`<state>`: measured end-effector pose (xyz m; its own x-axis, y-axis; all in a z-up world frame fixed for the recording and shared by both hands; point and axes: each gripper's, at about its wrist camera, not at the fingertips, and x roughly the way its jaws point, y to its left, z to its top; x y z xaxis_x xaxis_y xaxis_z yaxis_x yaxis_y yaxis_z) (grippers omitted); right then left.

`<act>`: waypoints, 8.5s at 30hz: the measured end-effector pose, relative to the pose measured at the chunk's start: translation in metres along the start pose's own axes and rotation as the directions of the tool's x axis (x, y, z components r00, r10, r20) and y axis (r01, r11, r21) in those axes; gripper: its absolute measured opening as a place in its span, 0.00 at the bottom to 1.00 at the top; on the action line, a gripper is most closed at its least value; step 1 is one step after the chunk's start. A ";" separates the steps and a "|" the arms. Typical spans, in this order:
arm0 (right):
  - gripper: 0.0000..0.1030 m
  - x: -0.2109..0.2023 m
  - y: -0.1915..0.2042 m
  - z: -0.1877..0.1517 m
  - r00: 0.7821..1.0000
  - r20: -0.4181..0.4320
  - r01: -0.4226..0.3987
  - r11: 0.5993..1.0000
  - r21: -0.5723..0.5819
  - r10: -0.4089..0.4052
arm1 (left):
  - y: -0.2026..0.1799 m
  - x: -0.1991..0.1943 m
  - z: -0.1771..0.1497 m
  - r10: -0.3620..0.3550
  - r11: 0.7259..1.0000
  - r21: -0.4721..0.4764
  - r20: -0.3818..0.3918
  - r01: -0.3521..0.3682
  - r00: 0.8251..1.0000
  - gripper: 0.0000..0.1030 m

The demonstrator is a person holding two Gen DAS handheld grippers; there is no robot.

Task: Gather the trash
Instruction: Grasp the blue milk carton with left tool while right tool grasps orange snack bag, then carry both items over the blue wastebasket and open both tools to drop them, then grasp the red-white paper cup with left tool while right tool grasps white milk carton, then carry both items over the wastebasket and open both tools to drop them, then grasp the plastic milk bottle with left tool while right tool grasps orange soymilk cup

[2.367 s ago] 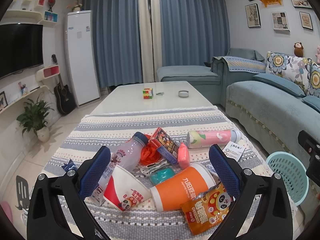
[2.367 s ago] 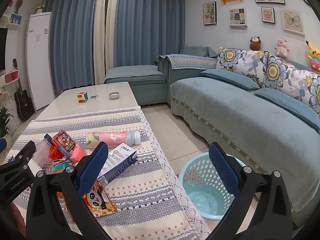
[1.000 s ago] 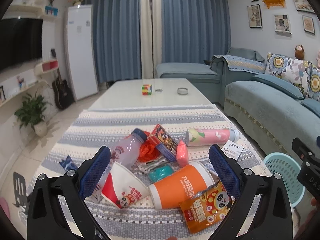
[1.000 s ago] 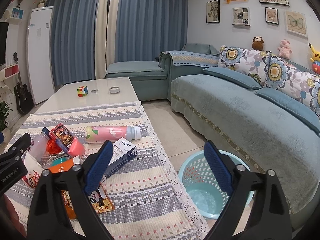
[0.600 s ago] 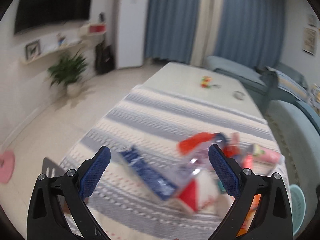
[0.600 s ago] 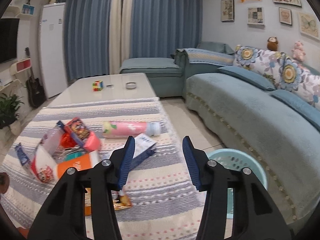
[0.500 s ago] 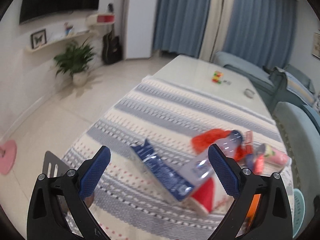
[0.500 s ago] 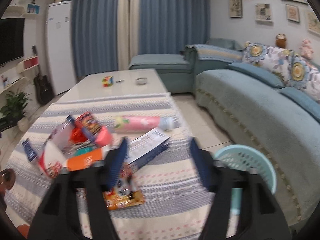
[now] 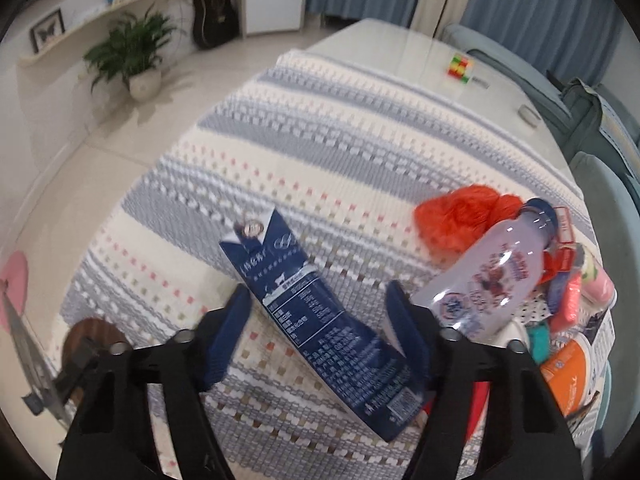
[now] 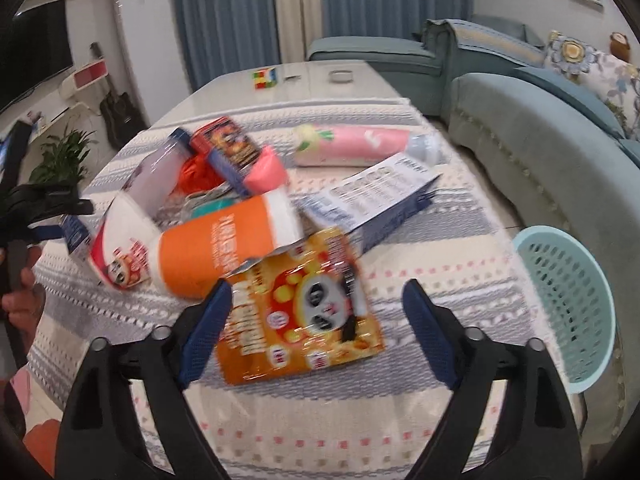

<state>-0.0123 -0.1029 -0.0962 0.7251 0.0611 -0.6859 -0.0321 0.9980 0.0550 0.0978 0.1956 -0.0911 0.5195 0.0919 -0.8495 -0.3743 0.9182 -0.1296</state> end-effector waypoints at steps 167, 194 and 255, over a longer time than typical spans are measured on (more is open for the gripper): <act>0.49 -0.068 -0.237 0.060 0.931 -0.008 0.333 0.840 0.428 -0.365 | -0.253 -0.157 -0.084 -0.682 0.517 0.631 -0.105 0.578 0.724 0.47; 0.59 -0.006 -0.349 -0.038 0.945 -0.295 0.311 0.652 0.691 -0.139 | -0.419 -0.077 -0.211 -0.455 0.343 0.761 -0.378 0.551 0.806 0.56; 0.81 0.071 0.009 0.028 0.962 -0.183 -0.085 0.856 0.510 0.204 | -0.088 0.015 0.001 -0.410 0.806 0.459 -0.020 0.373 0.912 0.74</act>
<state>0.0578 -0.0897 -0.1240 0.5647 0.2660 -0.7813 0.2622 0.8398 0.4754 0.1396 0.1164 -0.0922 0.6120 -0.3007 -0.7315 0.2447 0.9515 -0.1864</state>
